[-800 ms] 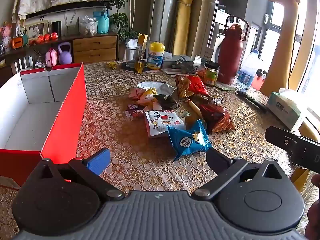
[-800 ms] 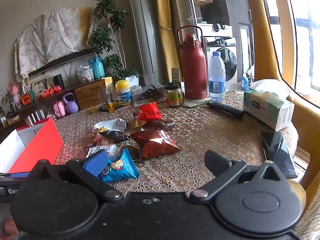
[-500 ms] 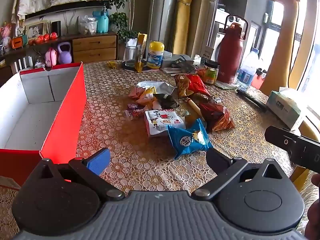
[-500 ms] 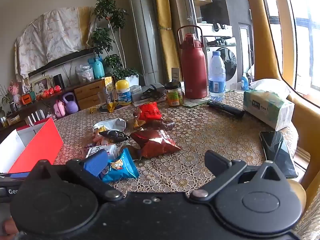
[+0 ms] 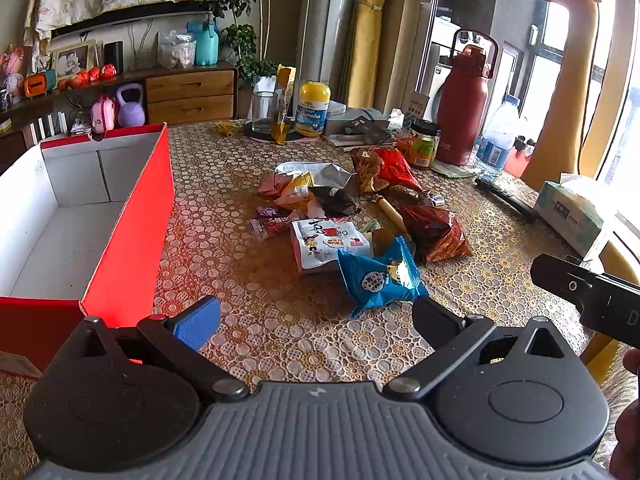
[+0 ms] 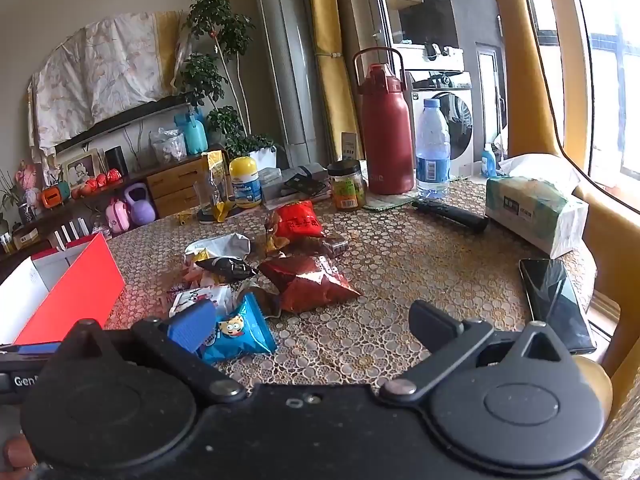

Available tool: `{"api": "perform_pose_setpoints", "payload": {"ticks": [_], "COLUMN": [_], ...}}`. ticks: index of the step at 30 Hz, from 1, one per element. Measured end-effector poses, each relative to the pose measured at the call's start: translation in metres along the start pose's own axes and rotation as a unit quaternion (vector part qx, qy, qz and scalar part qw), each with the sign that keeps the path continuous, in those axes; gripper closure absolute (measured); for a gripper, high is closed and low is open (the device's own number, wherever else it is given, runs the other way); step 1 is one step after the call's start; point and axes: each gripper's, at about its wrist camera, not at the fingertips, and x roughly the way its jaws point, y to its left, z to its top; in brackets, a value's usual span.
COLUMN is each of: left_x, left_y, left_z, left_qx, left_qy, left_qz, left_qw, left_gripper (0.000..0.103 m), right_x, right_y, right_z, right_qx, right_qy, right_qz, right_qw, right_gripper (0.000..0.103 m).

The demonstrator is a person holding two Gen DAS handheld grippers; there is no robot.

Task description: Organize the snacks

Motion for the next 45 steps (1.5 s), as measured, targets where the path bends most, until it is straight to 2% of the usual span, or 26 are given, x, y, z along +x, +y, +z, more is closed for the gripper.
{"api": "perform_pose_setpoints", "payload": {"ticks": [45], "left_x": [0.009], "left_y": [0.001], "left_z": [-0.002], "left_qx": [0.003], "left_qy": [0.011], "left_qz": [0.007], "left_qw": [0.9999], "left_gripper": [0.0], "right_x": [0.011], "right_y": [-0.004], "right_z": [-0.004], "right_qx": [0.005], "right_qy": [0.011], "right_qz": [-0.002], "right_qw": [1.0], "right_gripper": [0.0]}}
